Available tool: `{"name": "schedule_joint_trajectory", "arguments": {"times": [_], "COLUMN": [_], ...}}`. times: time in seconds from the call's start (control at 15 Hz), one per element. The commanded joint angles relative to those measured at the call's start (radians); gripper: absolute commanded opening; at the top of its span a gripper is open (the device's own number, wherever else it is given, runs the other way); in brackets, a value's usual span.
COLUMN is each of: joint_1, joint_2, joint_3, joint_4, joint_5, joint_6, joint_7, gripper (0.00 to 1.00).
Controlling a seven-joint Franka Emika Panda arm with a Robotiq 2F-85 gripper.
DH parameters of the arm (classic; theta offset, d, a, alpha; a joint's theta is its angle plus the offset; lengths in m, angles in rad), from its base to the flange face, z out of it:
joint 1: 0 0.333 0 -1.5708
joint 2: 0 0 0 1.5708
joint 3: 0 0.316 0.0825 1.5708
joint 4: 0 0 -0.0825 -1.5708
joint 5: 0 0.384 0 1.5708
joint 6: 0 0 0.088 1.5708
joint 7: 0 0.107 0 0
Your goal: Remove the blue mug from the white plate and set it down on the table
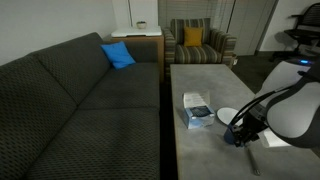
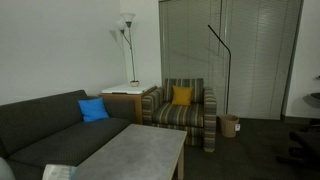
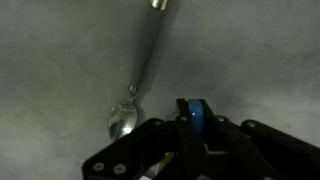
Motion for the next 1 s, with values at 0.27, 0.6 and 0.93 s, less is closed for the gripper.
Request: {"name": "schedule_joint_trajectory", "arguments": {"times": [0.27,0.6,0.93], "joint_1": [0.07,0.113,0.16], "joint_2": [-0.039,-0.005,0.008], "joint_3": [-0.017,-0.05,-0.084], "joint_4": [-0.047,0.016,0.065], "joint_5": [0.031,0.035,0.032], "joint_6": [-0.049,-0.19,-0.249], "joint_7": [-0.017,0.004,0.041], "gripper": [0.03,0.03,0.03]}}
